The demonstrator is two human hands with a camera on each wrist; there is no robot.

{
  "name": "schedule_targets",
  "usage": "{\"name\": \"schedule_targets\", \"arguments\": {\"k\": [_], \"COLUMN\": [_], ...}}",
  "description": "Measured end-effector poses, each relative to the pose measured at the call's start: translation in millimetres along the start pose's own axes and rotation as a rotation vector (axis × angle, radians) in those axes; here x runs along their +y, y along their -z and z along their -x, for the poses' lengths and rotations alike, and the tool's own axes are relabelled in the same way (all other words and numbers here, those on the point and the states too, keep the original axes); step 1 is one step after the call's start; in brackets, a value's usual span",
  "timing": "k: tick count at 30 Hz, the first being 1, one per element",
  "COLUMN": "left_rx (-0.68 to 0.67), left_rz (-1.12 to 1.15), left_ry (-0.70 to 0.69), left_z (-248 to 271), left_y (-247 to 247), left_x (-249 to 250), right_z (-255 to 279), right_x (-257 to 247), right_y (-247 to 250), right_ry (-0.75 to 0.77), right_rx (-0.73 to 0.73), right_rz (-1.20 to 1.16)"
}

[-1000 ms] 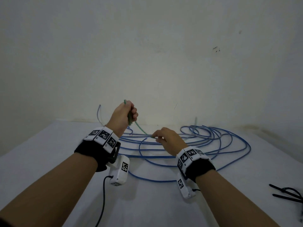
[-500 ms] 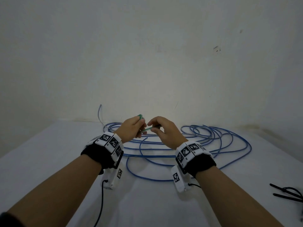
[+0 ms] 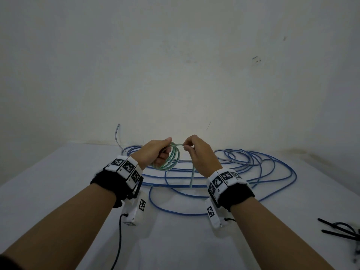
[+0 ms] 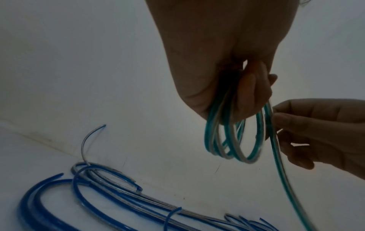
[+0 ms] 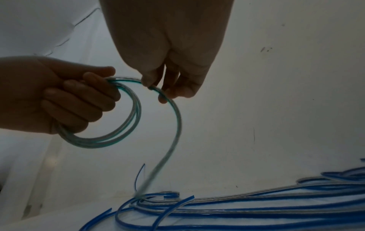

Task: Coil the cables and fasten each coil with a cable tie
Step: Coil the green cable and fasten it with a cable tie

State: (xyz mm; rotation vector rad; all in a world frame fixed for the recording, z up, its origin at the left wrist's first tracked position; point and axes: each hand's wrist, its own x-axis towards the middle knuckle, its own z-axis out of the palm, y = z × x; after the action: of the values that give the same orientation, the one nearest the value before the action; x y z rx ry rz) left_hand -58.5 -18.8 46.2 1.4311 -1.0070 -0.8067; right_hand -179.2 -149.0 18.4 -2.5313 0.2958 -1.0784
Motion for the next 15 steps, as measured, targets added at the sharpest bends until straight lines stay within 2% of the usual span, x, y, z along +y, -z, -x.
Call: {"name": "schedule_targets", "arguments": {"k": [3, 6, 10, 12, 15], "left_rx": [-0.055, -0.079, -0.056, -0.041, -0.039], "left_rz": [0.122, 0.202, 0.319, 0.376, 0.396], "left_ry": [0.02, -0.02, -0.078, -0.098, -0.102], "left_z": [-0.3, 0.3, -0.7, -1.9, -2.7], "left_y": [-1.1, -0.2, 2.3, 3.3, 2.5], "left_x": [0.1, -0.5, -0.4, 0.9, 1.2], "right_z": [-0.4, -1.2, -0.3, 1.6, 5.8], "right_x": [-5.7, -4.5, 1.9, 4.6, 3.6], "right_y": [-0.6, -0.8, -0.7, -1.1, -1.3], "right_ry": [-0.105, -0.126, -0.106, -0.13, -0.252], "right_rx": [-0.006, 0.006, -0.148, -0.174, -0.086], "right_rz": [-0.061, -0.102, -0.042, -0.019, -0.252]}}
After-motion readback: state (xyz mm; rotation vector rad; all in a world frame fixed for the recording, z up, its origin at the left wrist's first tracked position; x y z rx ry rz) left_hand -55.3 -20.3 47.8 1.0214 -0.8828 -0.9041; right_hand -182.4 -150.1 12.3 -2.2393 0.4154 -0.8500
